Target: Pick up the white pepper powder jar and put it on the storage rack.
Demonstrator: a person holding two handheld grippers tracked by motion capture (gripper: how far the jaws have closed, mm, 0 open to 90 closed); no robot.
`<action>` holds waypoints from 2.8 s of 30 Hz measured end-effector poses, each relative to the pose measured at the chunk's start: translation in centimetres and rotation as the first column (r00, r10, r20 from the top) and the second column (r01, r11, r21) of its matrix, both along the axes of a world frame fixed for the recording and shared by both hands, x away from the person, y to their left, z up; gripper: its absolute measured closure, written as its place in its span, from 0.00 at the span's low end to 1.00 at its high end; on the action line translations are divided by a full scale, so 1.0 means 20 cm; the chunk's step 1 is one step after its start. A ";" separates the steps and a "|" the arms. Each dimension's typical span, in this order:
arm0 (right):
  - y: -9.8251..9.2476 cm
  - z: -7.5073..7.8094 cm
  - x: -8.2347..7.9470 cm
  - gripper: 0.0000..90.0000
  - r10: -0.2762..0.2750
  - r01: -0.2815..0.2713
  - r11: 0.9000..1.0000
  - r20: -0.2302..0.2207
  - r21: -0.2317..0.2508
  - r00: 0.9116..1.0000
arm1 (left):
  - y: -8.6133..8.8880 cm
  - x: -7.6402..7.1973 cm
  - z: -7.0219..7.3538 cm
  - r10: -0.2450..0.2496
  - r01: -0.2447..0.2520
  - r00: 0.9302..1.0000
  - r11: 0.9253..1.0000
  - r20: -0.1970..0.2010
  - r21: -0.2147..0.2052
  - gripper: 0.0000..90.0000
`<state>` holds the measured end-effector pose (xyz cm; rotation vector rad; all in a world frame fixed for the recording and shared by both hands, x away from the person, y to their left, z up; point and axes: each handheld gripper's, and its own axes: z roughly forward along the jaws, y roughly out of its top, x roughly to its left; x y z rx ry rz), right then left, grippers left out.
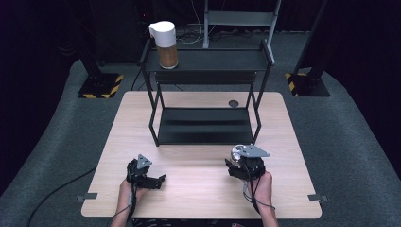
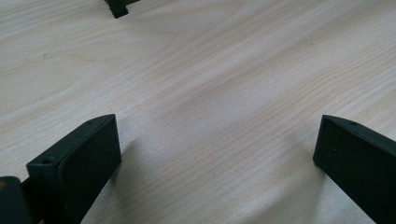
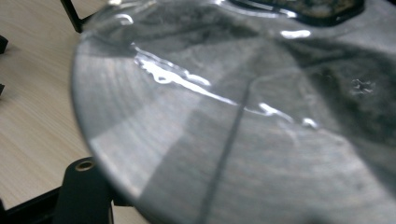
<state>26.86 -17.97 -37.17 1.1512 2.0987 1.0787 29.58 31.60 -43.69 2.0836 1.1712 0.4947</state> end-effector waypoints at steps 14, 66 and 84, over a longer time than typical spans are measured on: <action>-0.01 0.05 0.14 0.34 -0.022 0.022 1.000 0.005 -0.008 1.000 | 0.00 0.00 0.00 -0.002 0.002 1.000 1.000 0.000 0.002 0.00; 0.02 0.26 0.59 0.34 -0.027 0.027 0.999 -0.008 -0.020 1.000 | 0.00 0.00 0.00 0.000 0.000 1.000 1.000 0.000 0.000 0.00; 0.02 0.37 0.62 0.34 -0.027 0.028 0.999 0.021 -0.023 0.999 | 0.00 0.00 0.00 0.000 0.000 1.000 1.000 0.000 0.001 0.00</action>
